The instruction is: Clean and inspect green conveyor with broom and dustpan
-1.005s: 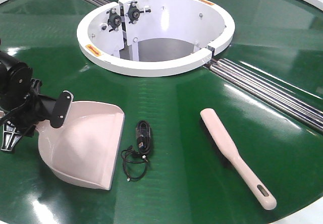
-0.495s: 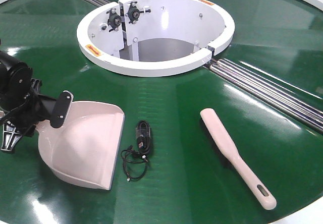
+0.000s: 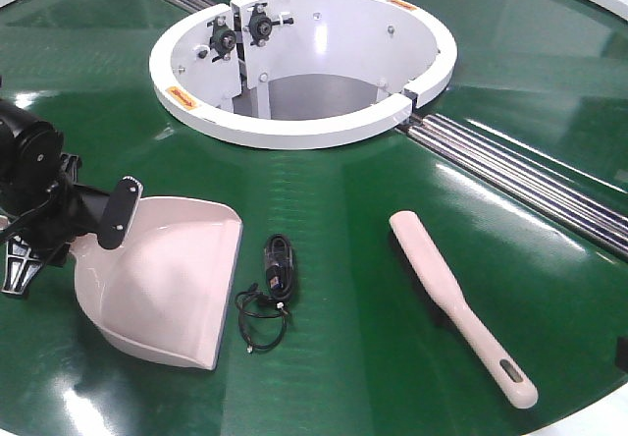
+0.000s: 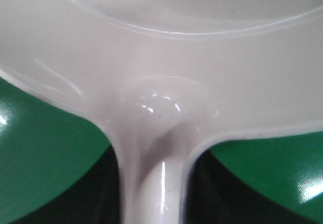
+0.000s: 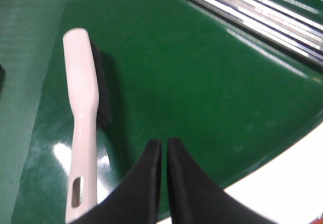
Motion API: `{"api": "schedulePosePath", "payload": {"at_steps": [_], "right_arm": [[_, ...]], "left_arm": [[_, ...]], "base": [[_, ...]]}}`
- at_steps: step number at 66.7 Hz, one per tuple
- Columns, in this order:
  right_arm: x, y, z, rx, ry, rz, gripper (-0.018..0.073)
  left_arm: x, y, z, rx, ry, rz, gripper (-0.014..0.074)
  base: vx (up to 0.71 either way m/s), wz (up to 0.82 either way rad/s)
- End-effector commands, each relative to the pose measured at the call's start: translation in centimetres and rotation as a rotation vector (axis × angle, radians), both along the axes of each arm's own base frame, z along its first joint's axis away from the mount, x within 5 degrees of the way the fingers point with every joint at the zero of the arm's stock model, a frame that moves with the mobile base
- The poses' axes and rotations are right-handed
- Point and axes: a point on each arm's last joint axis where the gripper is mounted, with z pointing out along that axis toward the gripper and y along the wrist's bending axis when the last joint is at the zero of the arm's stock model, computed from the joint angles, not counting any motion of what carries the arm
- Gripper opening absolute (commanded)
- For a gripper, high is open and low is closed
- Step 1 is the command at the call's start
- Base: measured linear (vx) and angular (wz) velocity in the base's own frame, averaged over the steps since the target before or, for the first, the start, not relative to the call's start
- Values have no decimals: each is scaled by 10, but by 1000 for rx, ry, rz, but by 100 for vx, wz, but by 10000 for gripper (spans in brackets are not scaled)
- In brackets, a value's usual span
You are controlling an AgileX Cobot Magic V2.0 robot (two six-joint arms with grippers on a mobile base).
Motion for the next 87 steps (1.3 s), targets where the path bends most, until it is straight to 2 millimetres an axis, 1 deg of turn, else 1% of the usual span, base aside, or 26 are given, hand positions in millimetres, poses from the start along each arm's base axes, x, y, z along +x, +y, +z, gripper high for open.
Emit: {"api": "schedulePosePath", "payload": {"at_steps": [1, 6, 9, 17, 21, 26, 32, 38, 50, 56, 63, 66, 78, 87], "right_arm": [[9, 0, 18, 17, -24, -6, 130], [14, 2, 23, 18, -6, 9, 199], [17, 4, 25, 5, 10, 33, 258], [26, 13, 29, -28, 69, 109, 388], [35, 19, 31, -29, 112, 135, 446], [45, 26, 34, -29, 165, 161, 488], [58, 35, 36, -33, 220, 193, 506], [76, 46, 37, -43, 278, 233, 506], [109, 73, 28, -75, 400, 300, 506], [125, 84, 18, -103, 474, 312, 506], [140, 88, 3, -114, 541, 299, 506], [146, 90, -6, -120, 574, 294, 506], [159, 95, -32, -137, 665, 290, 506], [167, 98, -47, -143, 701, 289, 506]], "left_arm": [[2, -3, 23, -14, -87, -3, -7], [2, -3, 23, -14, -87, -3, -7], [2, -3, 23, -14, -87, -3, -7], [2, -3, 23, -14, -87, -3, -7], [2, -3, 23, -14, -87, -3, -7], [2, -3, 23, -14, -87, -3, -7], [2, -3, 23, -14, -87, -3, -7], [2, -3, 23, -14, -87, -3, -7], [2, -3, 23, -14, -87, -3, -7], [2, -3, 23, -14, -87, -3, -7], [2, -3, 23, -14, -87, -3, -7], [2, -3, 23, -14, -87, -3, -7], [2, -3, 23, -14, -87, -3, -7], [2, -3, 23, -14, -87, -3, -7]], "base": [[0, 0], [0, 0], [0, 0], [0, 0], [0, 0], [0, 0], [0, 0], [0, 0], [0, 0], [0, 0], [0, 0], [0, 0], [0, 0], [0, 0]]}}
